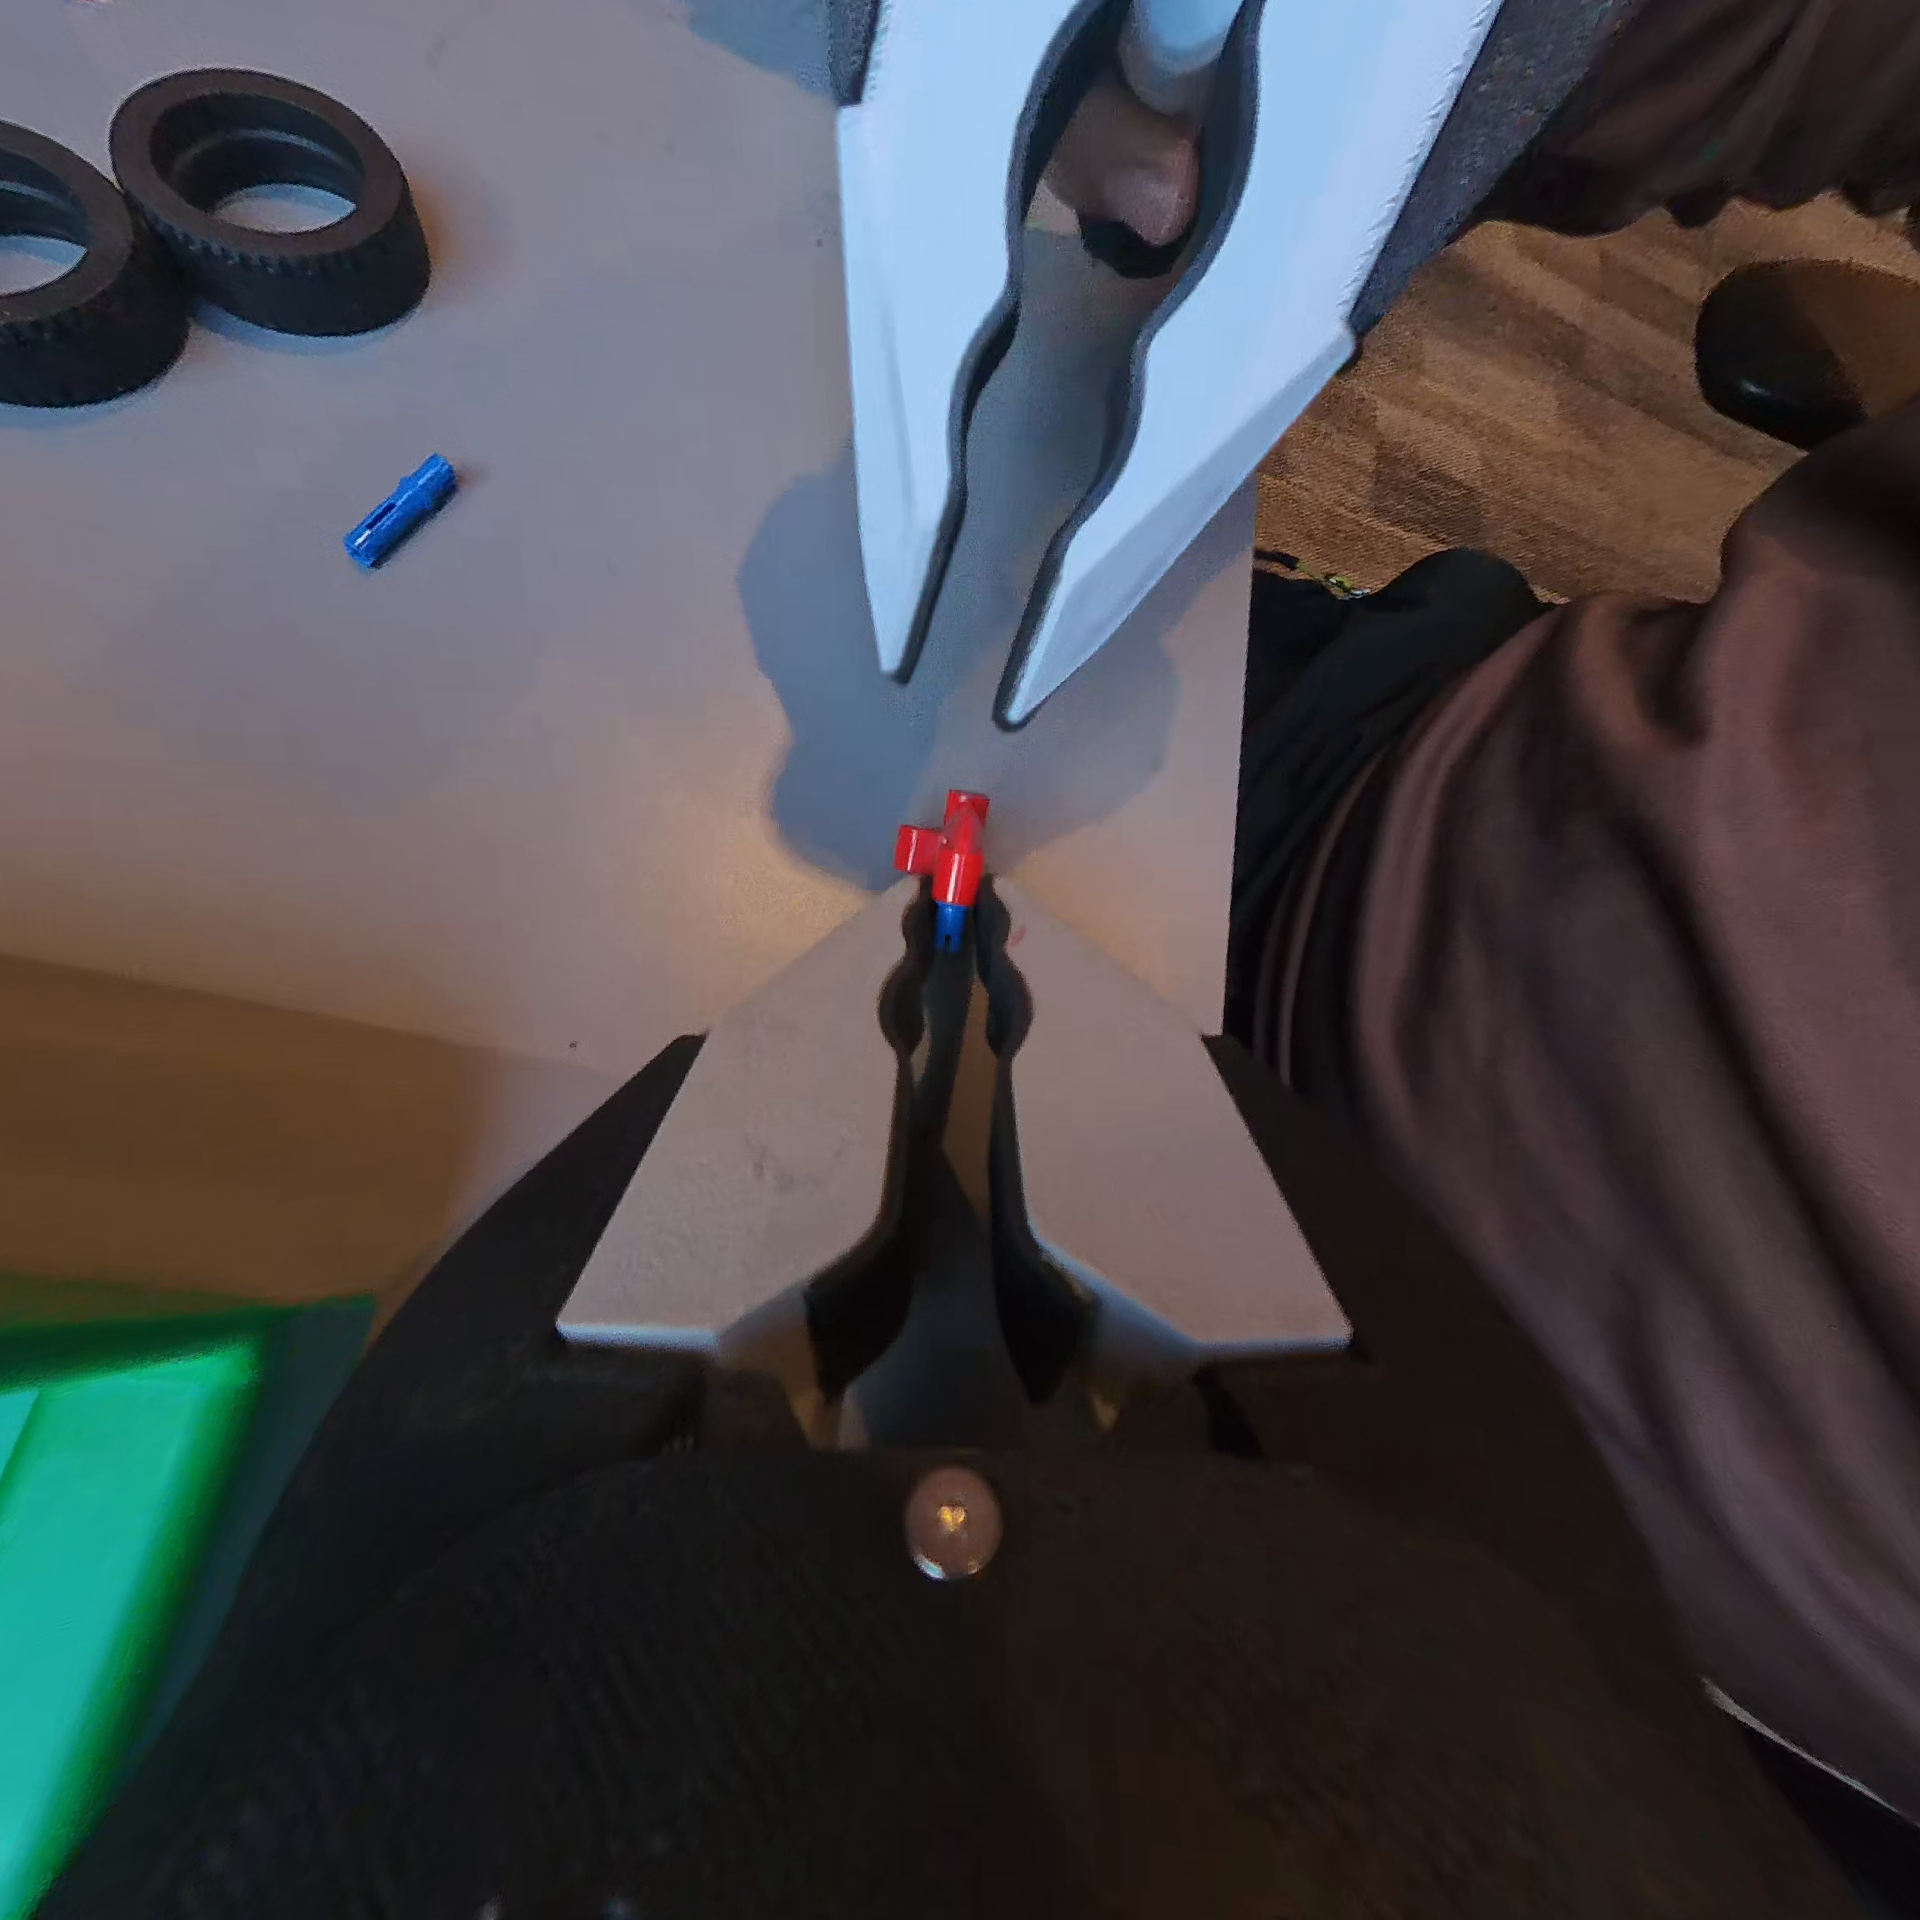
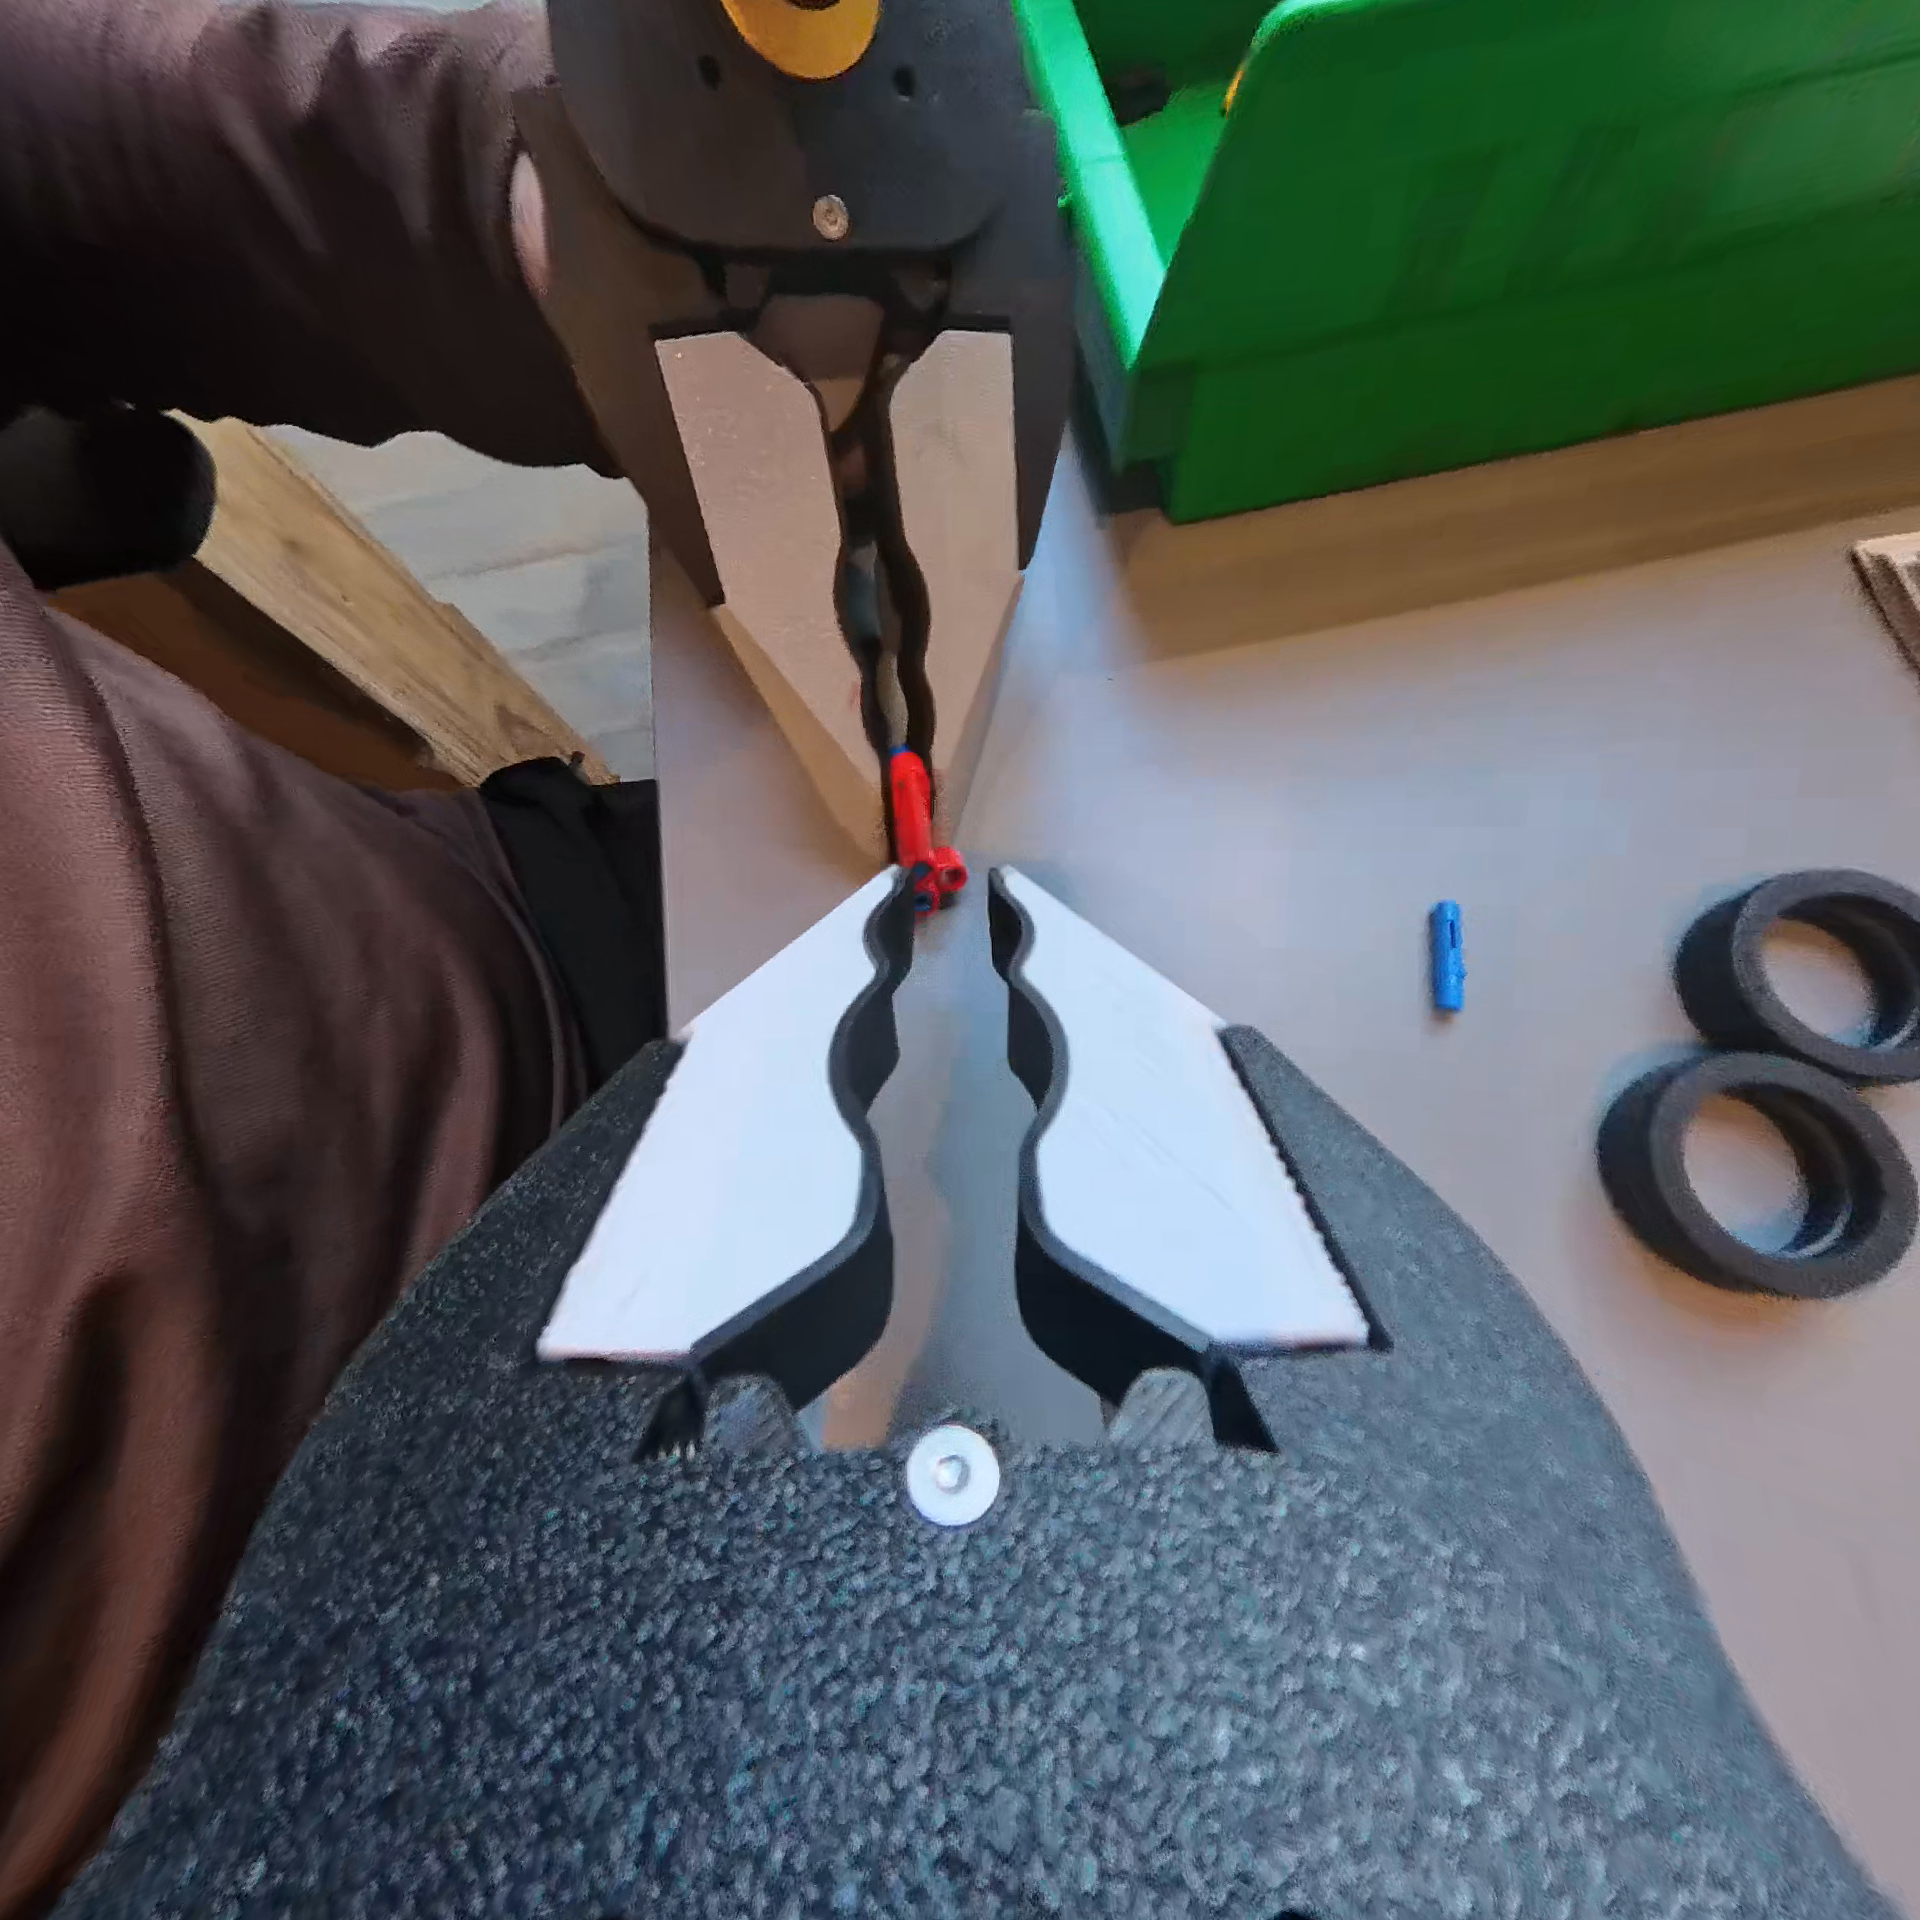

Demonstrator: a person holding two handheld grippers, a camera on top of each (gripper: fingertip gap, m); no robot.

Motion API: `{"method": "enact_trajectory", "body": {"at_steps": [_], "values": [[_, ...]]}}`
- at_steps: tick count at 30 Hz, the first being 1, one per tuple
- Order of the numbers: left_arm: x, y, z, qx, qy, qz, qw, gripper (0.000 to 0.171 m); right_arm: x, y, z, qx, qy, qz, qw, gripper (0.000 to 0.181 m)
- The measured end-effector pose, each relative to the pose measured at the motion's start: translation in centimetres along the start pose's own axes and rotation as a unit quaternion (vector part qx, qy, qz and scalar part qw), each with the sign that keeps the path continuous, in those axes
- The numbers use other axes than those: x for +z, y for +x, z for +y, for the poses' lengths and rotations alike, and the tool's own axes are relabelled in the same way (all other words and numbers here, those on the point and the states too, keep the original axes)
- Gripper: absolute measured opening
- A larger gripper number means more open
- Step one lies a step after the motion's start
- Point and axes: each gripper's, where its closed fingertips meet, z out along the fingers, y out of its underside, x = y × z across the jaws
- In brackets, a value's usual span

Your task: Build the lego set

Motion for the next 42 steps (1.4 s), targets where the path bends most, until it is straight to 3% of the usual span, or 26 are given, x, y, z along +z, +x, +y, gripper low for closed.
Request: {"method": "enact_trajectory", "body": {"at_steps": [11,16,23,28,31,35,42], "values": [[0.6,0.0,-0.5,0.103,-0.039,-0.038,0.993,0.004,0.9,-1.0,1.7,0.000,-0.011,0.000,1.000,0.026],[1.0,-0.4,-1.2,0.132,-0.027,-0.059,0.989,0.004,1.1,0.1,2.2,-0.039,-0.032,0.057,0.997,0.006],[1.6,-1.2,-1.6,0.186,-0.011,-0.100,0.977,0.005,1.0,1.0,2.7,-0.062,-0.039,0.094,0.993,0.006],[1.6,-1.6,-1.9,0.143,-0.007,-0.068,0.987,0.007,1.2,1.6,2.9,-0.020,-0.046,0.076,0.996,0.006],[1.0,-1.8,-2.9,0.119,0.026,-0.051,0.991,0.005,1.2,2.1,2.9,-0.009,-0.044,0.087,0.995,0.006],[-0.1,-3.0,-4.3,0.107,0.077,-0.084,0.988,0.018,1.1,3.1,2.8,0.008,-0.044,0.107,0.993,0.006],[-0.4,-3.3,-4.5,0.112,0.086,-0.106,0.984,0.024,0.8,4.5,2.8,0.034,-0.041,0.141,0.989,0.006]]}}
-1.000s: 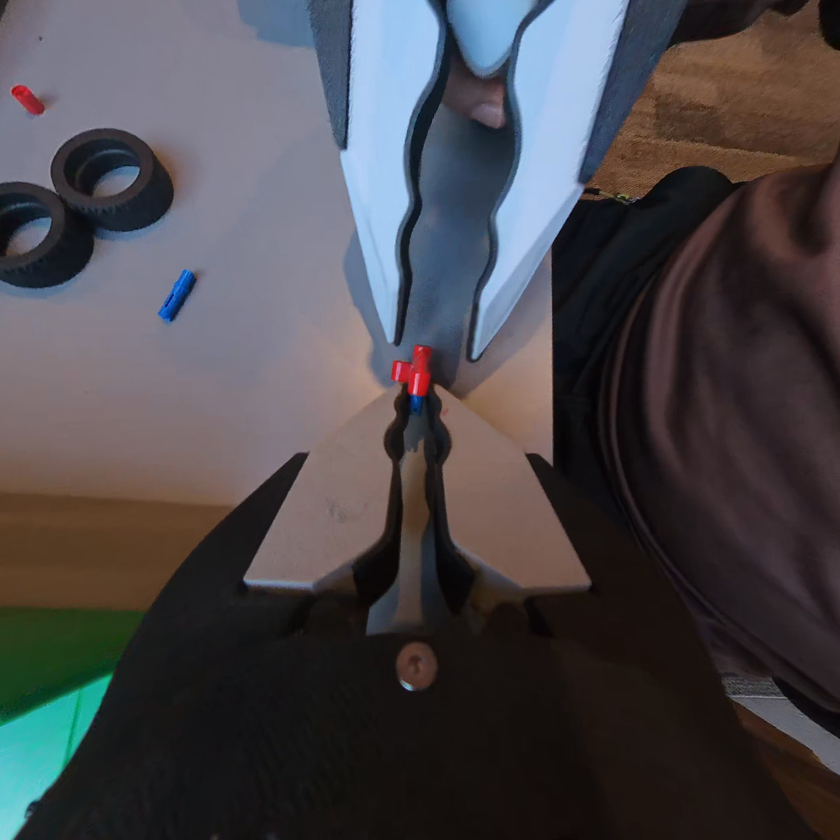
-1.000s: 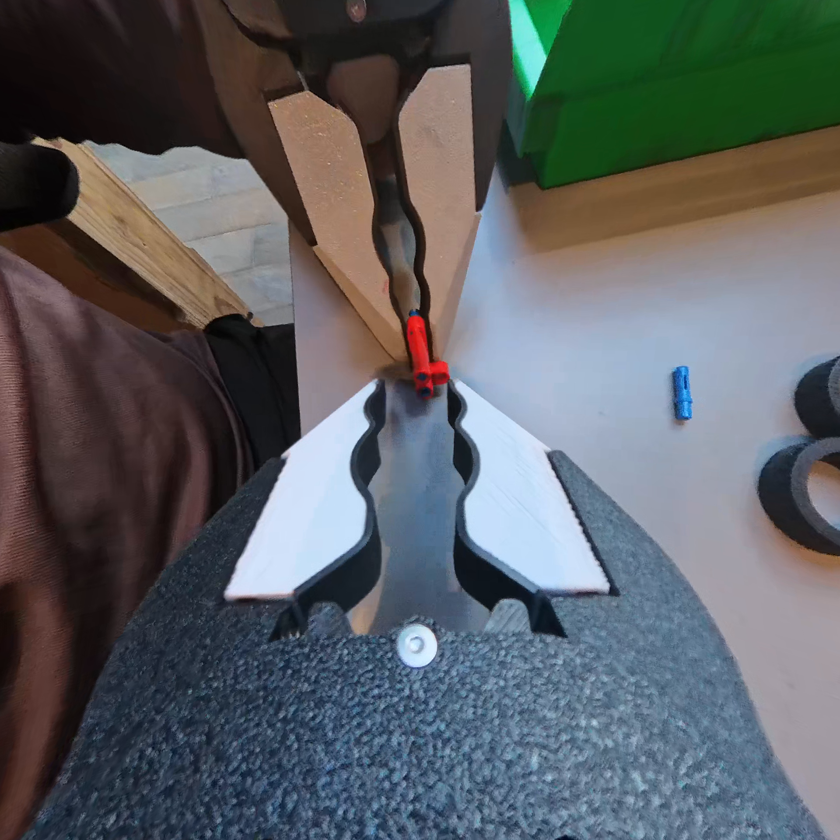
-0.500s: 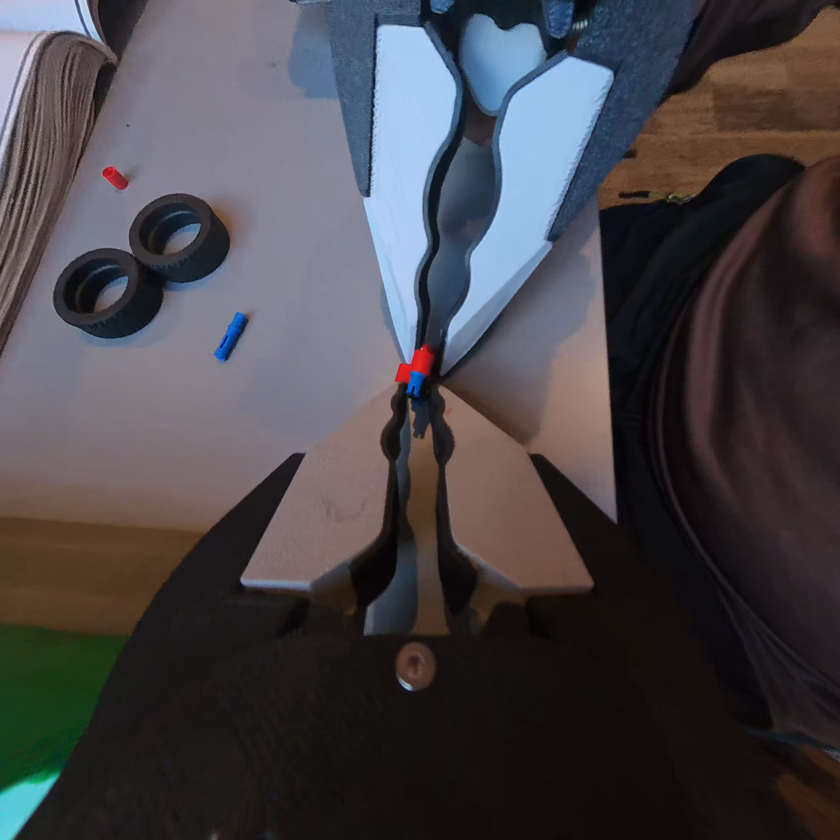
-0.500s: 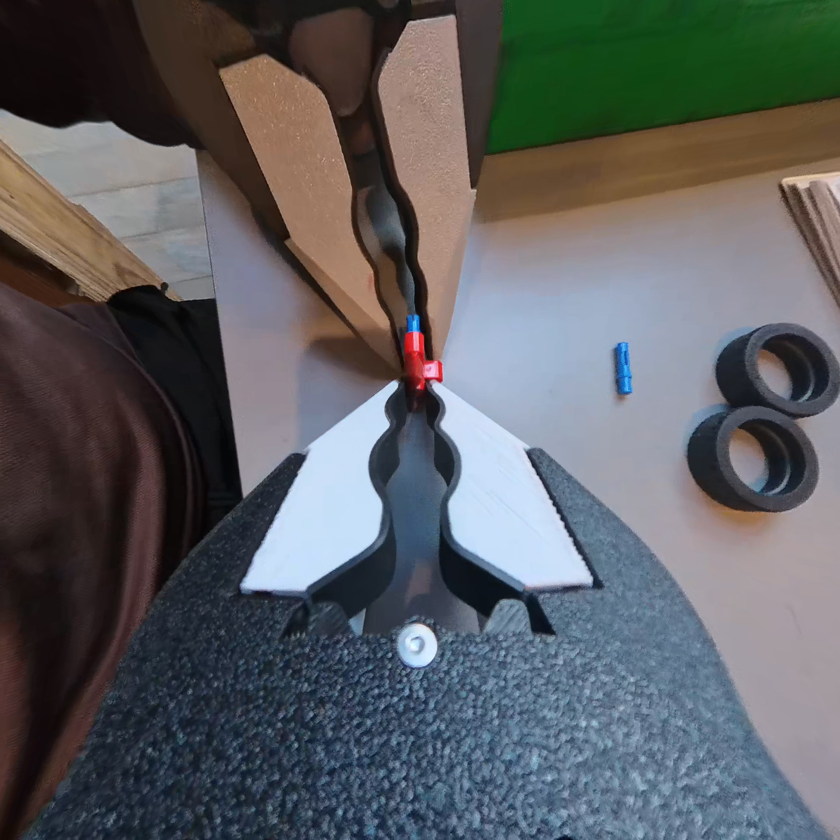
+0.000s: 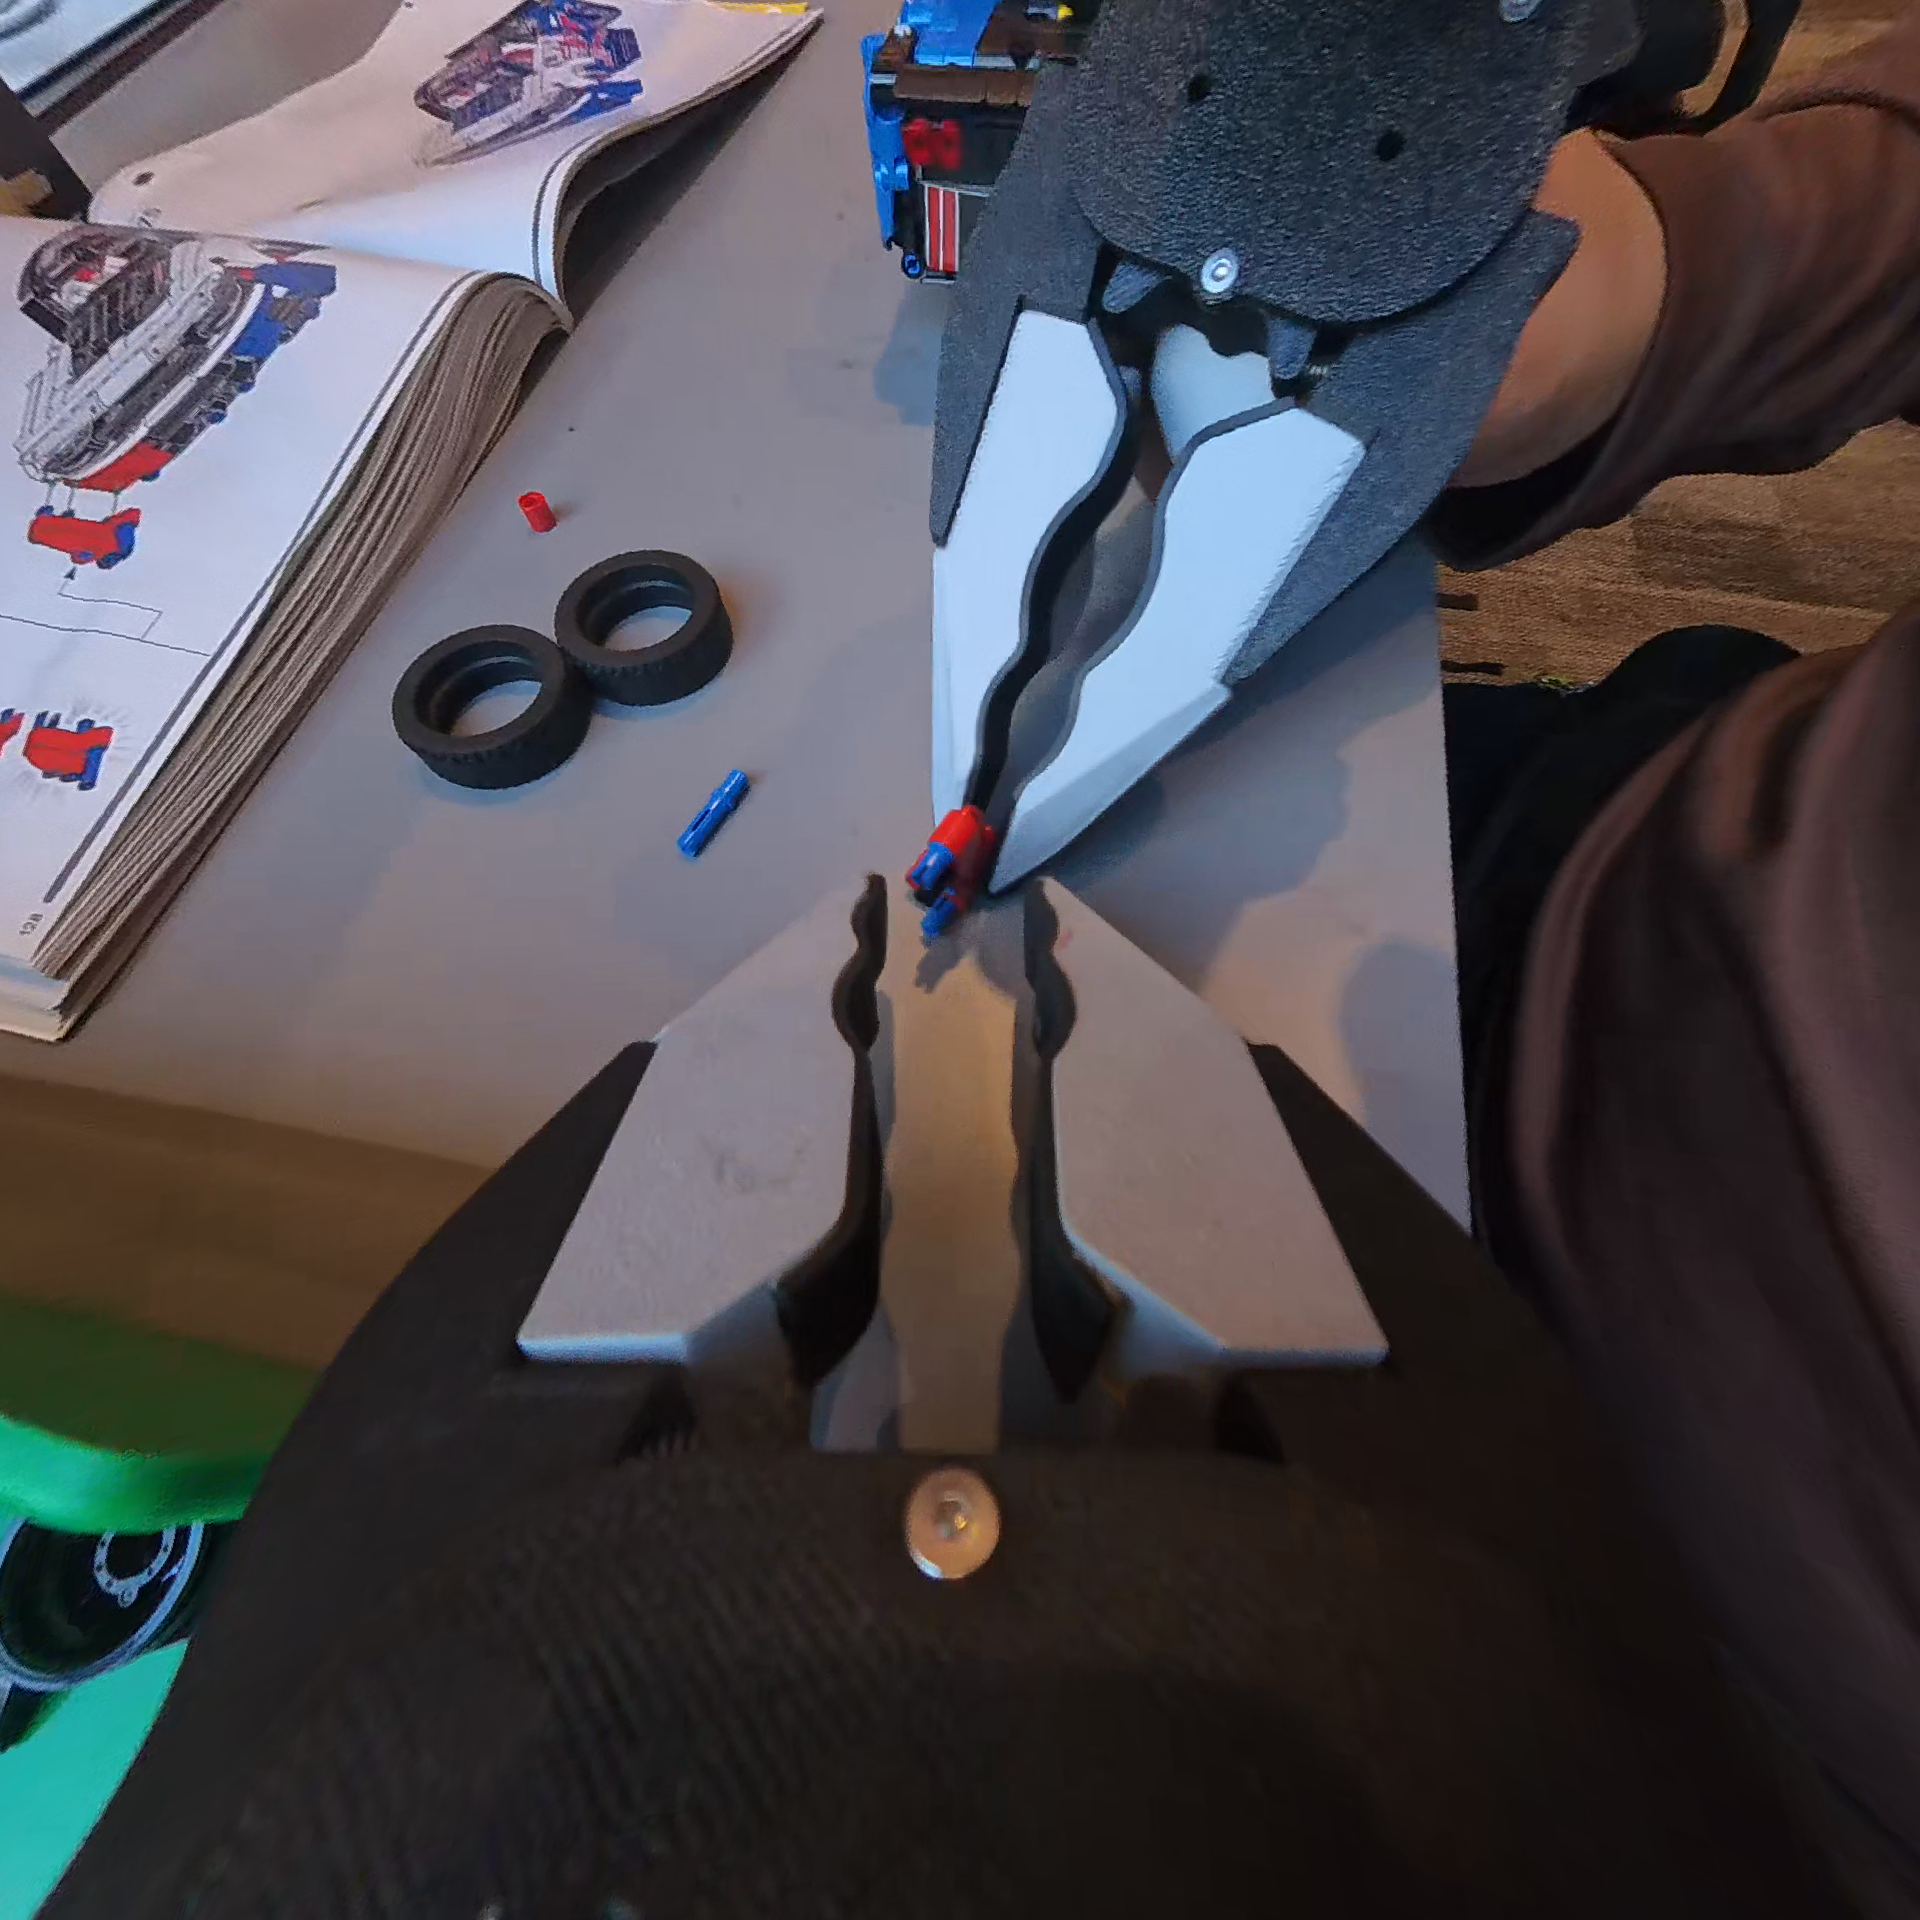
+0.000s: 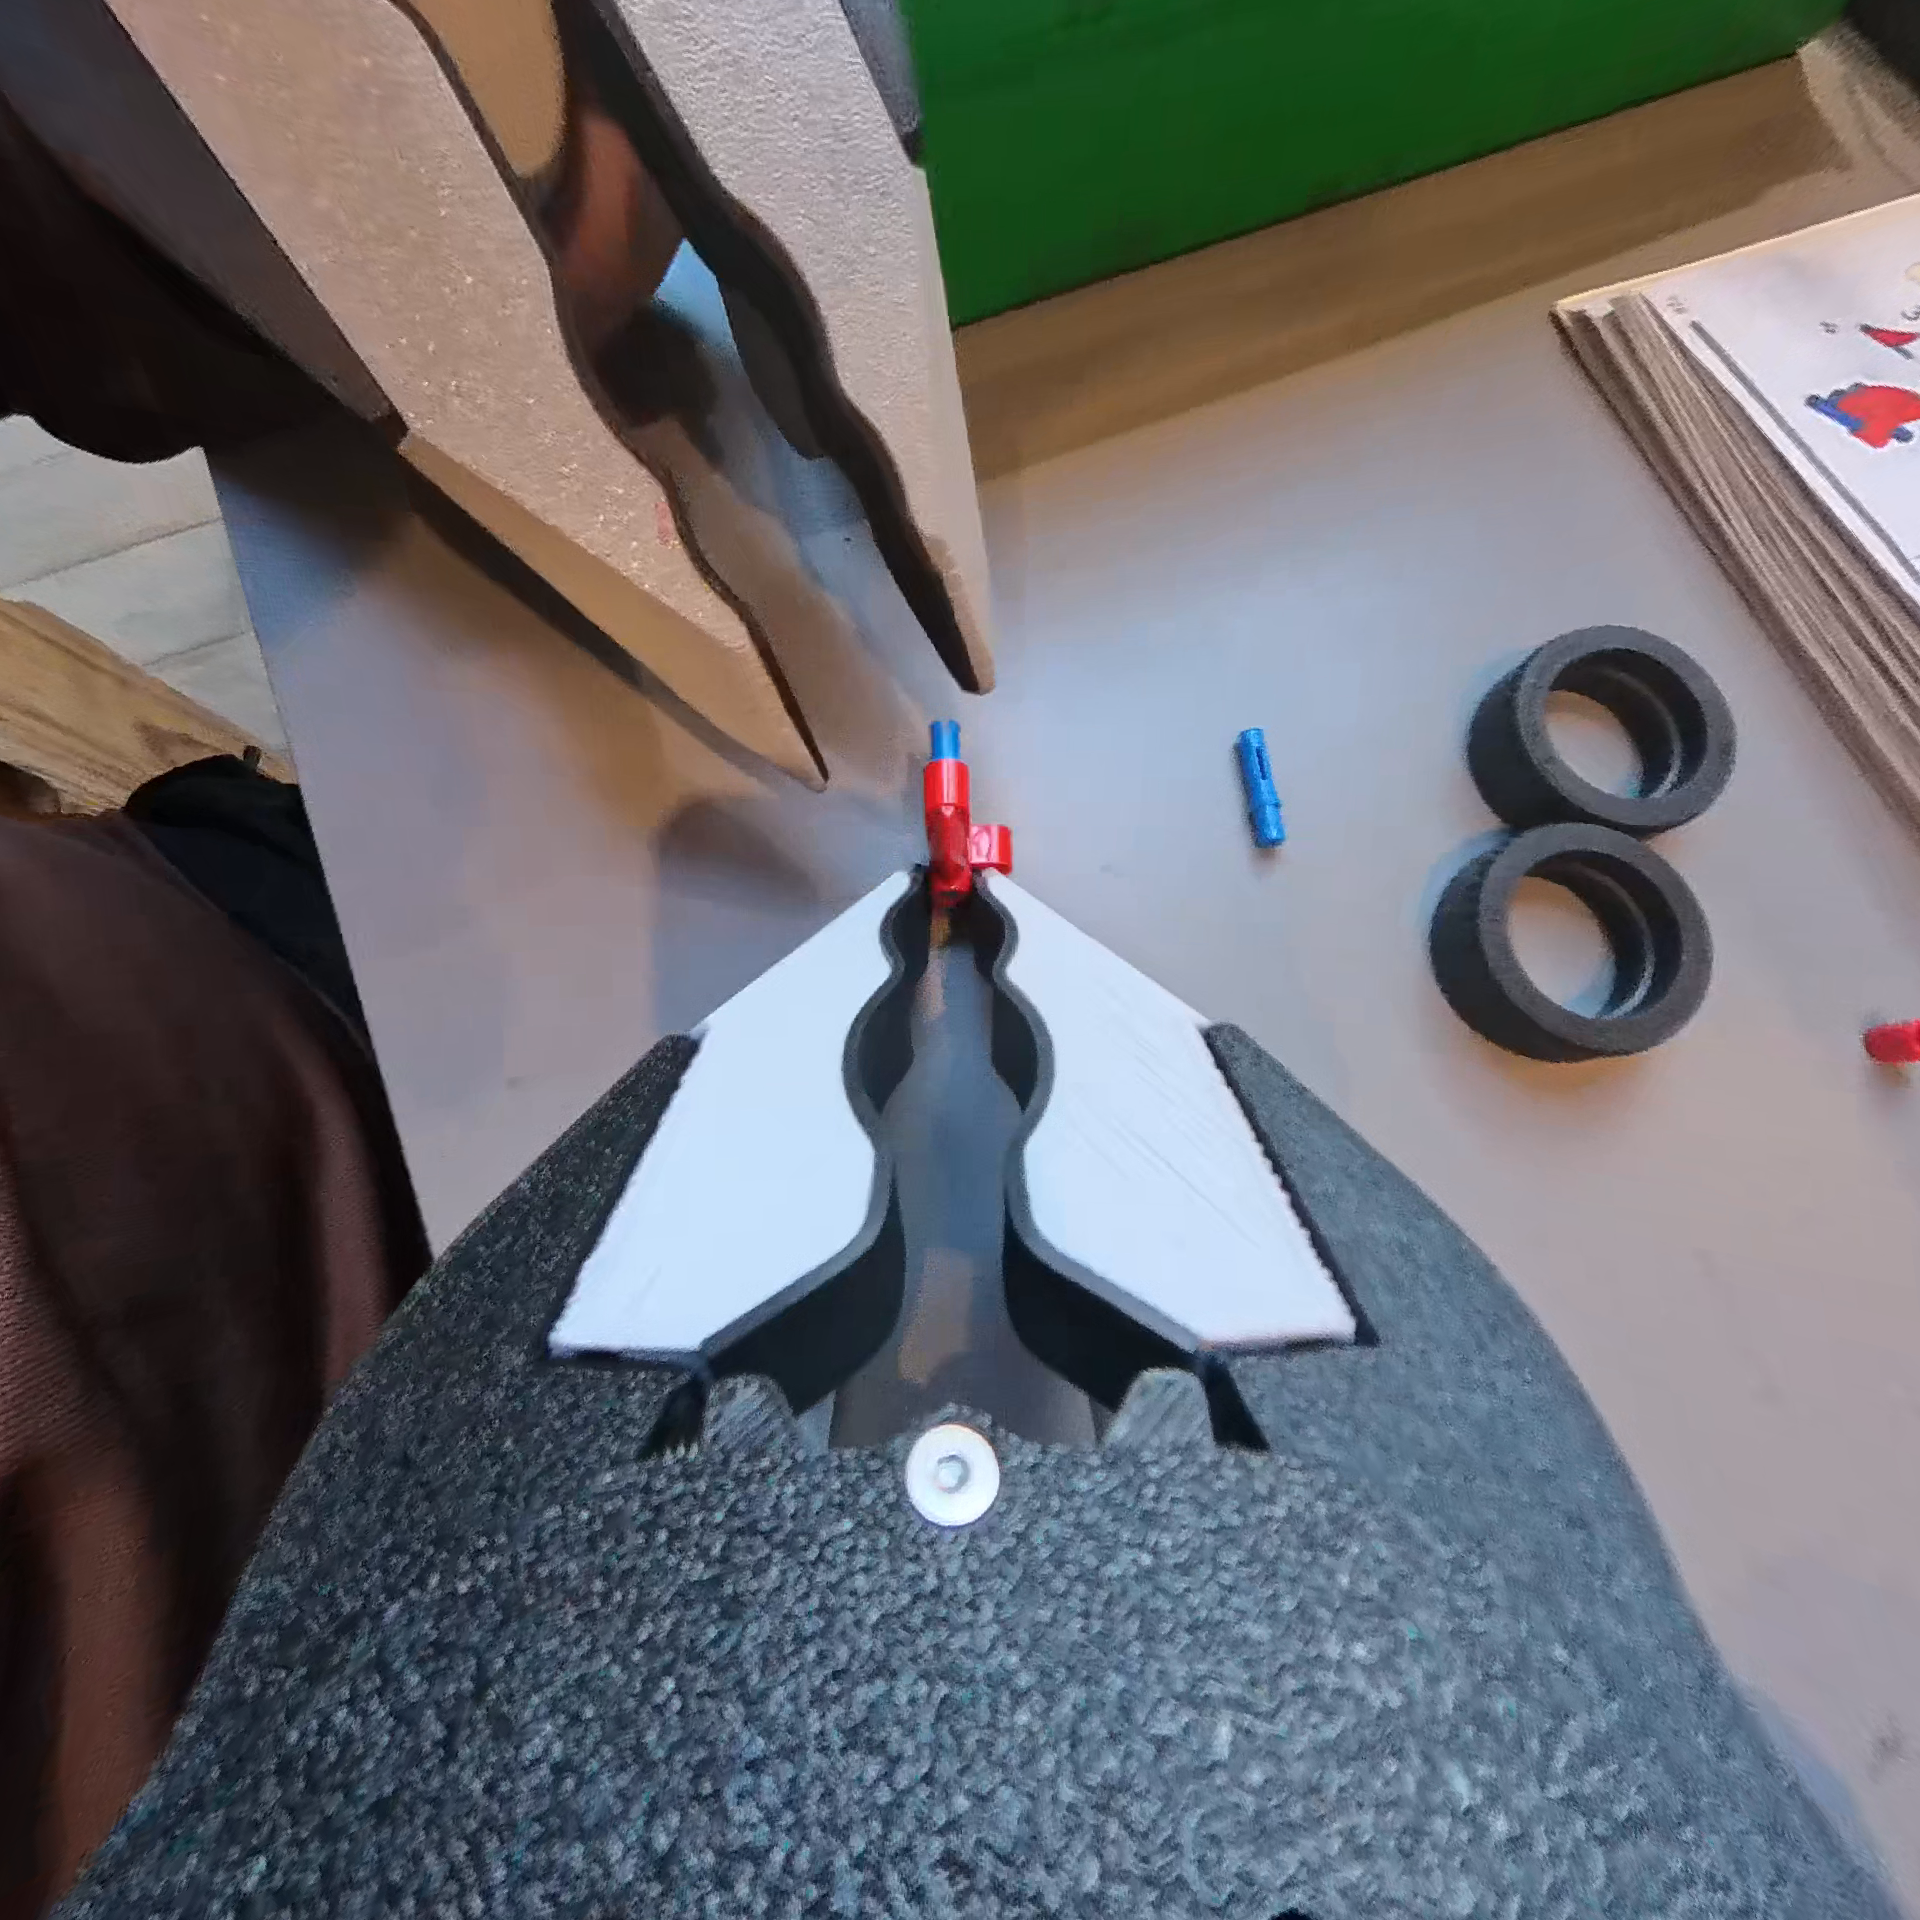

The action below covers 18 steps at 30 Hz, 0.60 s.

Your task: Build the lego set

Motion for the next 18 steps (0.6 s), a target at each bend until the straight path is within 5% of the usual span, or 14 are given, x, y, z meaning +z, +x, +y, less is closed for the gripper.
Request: {"method": "enact_trajectory", "body": {"at_steps": [18], "values": [[0.29,-1.00,0.51,0.010,-0.020,-0.041,0.999,0.022,0.04,-0.28,0.02,0.025,-0.002,-0.030,0.999,0.009]]}}
